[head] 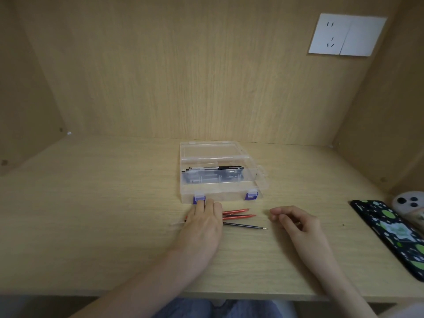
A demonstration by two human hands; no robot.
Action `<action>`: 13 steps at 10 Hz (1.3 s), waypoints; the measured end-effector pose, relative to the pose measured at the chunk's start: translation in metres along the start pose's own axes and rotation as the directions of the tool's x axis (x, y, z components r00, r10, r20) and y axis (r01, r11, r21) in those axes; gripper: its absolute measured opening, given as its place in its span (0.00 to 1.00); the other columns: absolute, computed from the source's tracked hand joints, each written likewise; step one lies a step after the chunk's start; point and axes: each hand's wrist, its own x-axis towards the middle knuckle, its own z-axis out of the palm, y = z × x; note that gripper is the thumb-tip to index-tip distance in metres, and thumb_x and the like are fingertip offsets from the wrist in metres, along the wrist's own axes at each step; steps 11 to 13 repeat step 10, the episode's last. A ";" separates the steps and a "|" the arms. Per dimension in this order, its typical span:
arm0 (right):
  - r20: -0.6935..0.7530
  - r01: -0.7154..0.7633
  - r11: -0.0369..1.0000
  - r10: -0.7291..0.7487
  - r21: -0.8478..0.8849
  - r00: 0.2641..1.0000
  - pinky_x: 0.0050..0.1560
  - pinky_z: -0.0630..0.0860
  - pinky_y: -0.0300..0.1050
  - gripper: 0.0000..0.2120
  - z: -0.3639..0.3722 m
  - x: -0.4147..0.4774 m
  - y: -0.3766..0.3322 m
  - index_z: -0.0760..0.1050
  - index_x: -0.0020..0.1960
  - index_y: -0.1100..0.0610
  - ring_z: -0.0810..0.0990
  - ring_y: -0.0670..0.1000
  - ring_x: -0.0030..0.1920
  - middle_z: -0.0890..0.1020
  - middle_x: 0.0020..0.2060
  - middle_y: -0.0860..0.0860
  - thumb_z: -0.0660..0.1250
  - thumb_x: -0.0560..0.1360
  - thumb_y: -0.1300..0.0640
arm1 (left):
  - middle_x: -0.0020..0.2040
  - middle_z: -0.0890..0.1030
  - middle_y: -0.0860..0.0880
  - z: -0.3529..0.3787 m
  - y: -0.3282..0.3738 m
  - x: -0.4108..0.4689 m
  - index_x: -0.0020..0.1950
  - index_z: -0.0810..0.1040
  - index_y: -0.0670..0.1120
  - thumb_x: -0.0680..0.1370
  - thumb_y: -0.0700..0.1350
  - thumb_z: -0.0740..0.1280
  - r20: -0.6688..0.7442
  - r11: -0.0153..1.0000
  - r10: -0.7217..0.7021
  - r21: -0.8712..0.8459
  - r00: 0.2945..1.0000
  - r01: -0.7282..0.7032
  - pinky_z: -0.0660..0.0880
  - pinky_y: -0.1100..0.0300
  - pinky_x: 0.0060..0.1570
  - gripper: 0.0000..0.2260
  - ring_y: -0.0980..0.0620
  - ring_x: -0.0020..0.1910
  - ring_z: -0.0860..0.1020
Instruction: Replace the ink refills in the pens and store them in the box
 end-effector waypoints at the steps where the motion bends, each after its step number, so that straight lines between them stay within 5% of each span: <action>1: -0.002 0.004 1.000 -0.004 -0.005 1.000 0.45 0.71 0.26 0.13 -0.002 0.000 0.000 0.80 0.43 0.51 0.80 0.38 0.41 0.84 0.37 0.45 0.63 0.76 0.67 | 0.48 0.74 0.45 -0.001 -0.001 -0.004 0.53 0.71 0.42 0.75 0.33 0.49 0.017 1.000 0.006 -0.018 1.000 -0.005 0.72 0.56 0.43 0.15 0.46 0.43 0.74; 2: 0.006 0.005 1.000 -0.005 -0.025 1.000 0.45 0.70 0.26 0.13 0.000 -0.001 -0.001 0.80 0.43 0.50 0.80 0.38 0.41 0.84 0.37 0.44 0.64 0.75 0.67 | 0.53 0.70 0.48 -0.022 -0.002 0.001 0.60 0.66 0.43 0.77 0.34 0.47 -0.020 1.000 0.007 -0.006 1.000 -0.008 0.65 0.60 0.40 0.15 0.49 0.43 0.74; 3: 0.025 0.135 0.960 -0.133 -0.244 0.991 0.52 0.64 0.24 0.10 0.004 -0.003 0.001 0.80 0.45 0.48 0.74 0.40 0.49 0.82 0.41 0.39 0.68 0.74 0.64 | 0.53 0.67 0.47 -0.043 -0.010 0.024 0.60 0.62 0.44 0.76 0.31 0.53 -0.024 1.000 -0.015 -0.019 1.000 0.015 0.63 0.60 0.41 0.15 0.50 0.45 0.73; 5: 0.141 0.261 0.820 -0.219 -0.509 0.965 0.58 0.62 0.39 0.13 0.009 -0.008 0.002 0.78 0.54 0.48 0.67 0.45 0.54 0.75 0.52 0.41 0.63 0.73 0.44 | 0.54 0.67 0.43 -0.041 -0.024 0.079 0.58 0.64 0.40 0.73 0.27 0.56 0.160 0.999 -0.037 -0.033 0.986 0.043 0.63 0.56 0.37 0.16 0.45 0.44 0.73; 7: 0.142 0.233 0.829 -0.186 -0.509 0.972 0.56 0.59 0.36 0.17 0.008 -0.008 -0.001 0.78 0.54 0.47 0.67 0.43 0.55 0.74 0.52 0.38 0.59 0.71 0.42 | 0.57 0.67 0.42 -0.011 -0.034 0.104 0.60 0.66 0.39 0.79 0.35 0.57 0.393 0.997 0.018 -0.072 0.919 0.011 0.67 0.55 0.40 0.09 0.45 0.46 0.74; 8: 0.138 0.241 0.824 -0.197 -0.512 0.971 0.56 0.60 0.38 0.20 0.009 -0.007 0.001 0.78 0.54 0.47 0.68 0.44 0.55 0.74 0.52 0.38 0.56 0.70 0.39 | 0.61 0.69 0.43 -0.012 -0.038 0.105 0.63 0.71 0.42 0.80 0.40 0.59 0.436 0.985 0.043 -0.171 0.899 0.036 0.71 0.53 0.54 0.12 0.45 0.55 0.74; 10: 0.109 0.241 0.867 -0.214 -0.437 0.971 0.56 0.64 0.42 0.17 0.009 -0.005 0.005 0.79 0.52 0.46 0.71 0.45 0.53 0.76 0.50 0.38 0.58 0.71 0.41 | 0.60 0.78 0.48 -0.022 -0.049 0.099 0.63 0.74 0.47 0.79 0.44 0.63 0.355 0.892 0.017 -0.428 0.935 0.147 0.69 0.61 0.55 0.13 0.51 0.56 0.75; 13: 0.109 0.241 0.867 -0.214 -0.437 0.971 0.56 0.64 0.42 0.17 0.009 -0.005 0.005 0.79 0.52 0.46 0.71 0.45 0.53 0.76 0.50 0.38 0.58 0.71 0.41 | 0.60 0.78 0.48 -0.022 -0.049 0.099 0.63 0.74 0.47 0.79 0.44 0.63 0.355 0.892 0.017 -0.428 0.935 0.147 0.69 0.61 0.55 0.13 0.51 0.56 0.75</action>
